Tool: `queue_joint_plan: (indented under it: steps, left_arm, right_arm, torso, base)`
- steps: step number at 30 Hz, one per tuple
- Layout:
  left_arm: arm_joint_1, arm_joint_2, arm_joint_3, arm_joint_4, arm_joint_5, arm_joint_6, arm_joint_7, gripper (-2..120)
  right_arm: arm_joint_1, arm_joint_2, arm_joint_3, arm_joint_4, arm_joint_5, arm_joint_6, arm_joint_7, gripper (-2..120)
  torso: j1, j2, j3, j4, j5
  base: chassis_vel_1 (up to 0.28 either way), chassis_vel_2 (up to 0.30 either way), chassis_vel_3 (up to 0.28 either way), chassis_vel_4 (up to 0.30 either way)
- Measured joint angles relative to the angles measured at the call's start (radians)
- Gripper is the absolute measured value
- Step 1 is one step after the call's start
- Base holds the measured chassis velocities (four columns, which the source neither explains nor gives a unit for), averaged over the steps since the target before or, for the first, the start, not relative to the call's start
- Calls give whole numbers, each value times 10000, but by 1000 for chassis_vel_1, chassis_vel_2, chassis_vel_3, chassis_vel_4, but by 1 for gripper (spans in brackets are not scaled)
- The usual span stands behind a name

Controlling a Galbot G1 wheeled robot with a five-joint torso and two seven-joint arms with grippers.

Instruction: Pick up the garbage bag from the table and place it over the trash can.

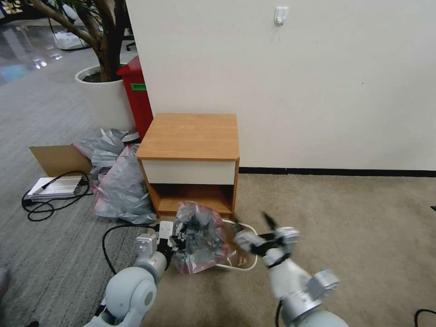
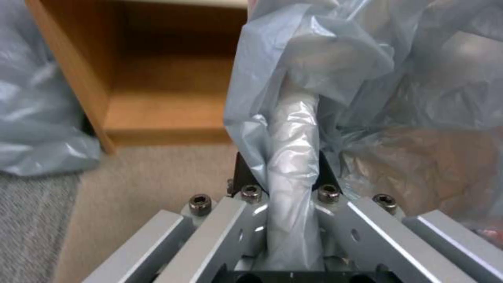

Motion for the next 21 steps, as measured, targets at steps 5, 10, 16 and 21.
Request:
queue_joint_plan:
  steps: [5,10,16,21]
  left_arm:
    - [370,23,-145,-551,66,-198,-96,3]
    - [754,-15,-226,-1056,242,-297,-106,3]
    - [1008,7,-252,-1459,321,-309,-109,3]
    - [1138,87,-295,-1697,322,-292,-108,3]
  right_arm:
    - [834,-374,-523,-154,785,-1225,115,99]
    - [1572,-621,-746,-211,2292,-2722,1003,99]
    - [2281,-566,-805,-552,3351,-3784,2048,99]
    - [2742,-526,-892,-783,3825,-3950,2190,98]
  torso:
    - [0,0,0,1,0]
    - [0,0,0,0,-1]
    - [0,0,0,-1,-2]
    - [0,0,0,0,-2]
  base:
    - [0,0,0,0]
    - [0,0,0,0]
    - [0,0,0,0]
    - [0,0,0,0]
